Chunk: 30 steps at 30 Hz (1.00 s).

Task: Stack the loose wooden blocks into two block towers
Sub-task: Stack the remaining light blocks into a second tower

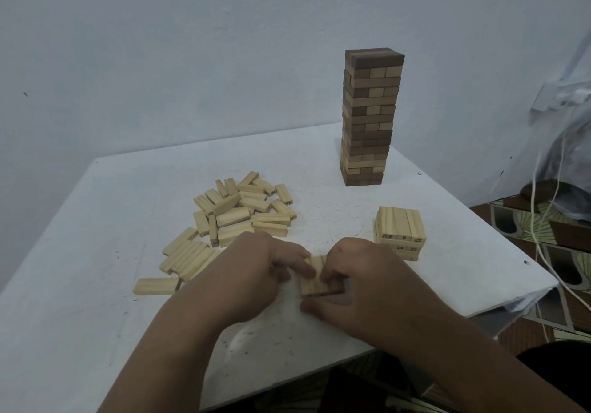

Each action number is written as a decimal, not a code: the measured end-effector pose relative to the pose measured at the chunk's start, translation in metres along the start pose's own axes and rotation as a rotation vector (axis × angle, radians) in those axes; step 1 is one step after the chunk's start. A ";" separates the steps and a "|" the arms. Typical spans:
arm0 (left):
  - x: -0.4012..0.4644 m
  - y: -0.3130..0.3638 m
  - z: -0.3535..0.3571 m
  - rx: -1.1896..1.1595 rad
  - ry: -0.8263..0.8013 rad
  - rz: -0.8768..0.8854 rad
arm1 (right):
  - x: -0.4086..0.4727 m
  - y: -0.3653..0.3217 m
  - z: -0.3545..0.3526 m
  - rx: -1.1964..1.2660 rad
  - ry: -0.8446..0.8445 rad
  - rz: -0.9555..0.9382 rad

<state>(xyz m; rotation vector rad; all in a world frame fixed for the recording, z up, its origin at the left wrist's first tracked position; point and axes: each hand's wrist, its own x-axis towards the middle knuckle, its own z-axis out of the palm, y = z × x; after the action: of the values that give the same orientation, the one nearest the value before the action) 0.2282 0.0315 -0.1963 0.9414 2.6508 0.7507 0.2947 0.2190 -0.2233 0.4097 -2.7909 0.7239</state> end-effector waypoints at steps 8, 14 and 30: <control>0.001 -0.002 0.003 0.041 0.020 0.048 | 0.002 -0.014 0.006 0.054 0.035 0.079; -0.001 -0.001 0.005 0.070 0.012 0.060 | 0.004 -0.007 0.002 0.276 -0.040 0.093; -0.002 -0.001 0.003 -0.117 0.146 -0.008 | 0.000 -0.006 -0.017 0.102 0.014 0.075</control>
<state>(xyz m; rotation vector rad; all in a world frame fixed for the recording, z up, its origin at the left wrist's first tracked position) 0.2303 0.0313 -0.1996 0.8757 2.6966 0.9961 0.2990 0.2222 -0.2059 0.3178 -2.7773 0.8853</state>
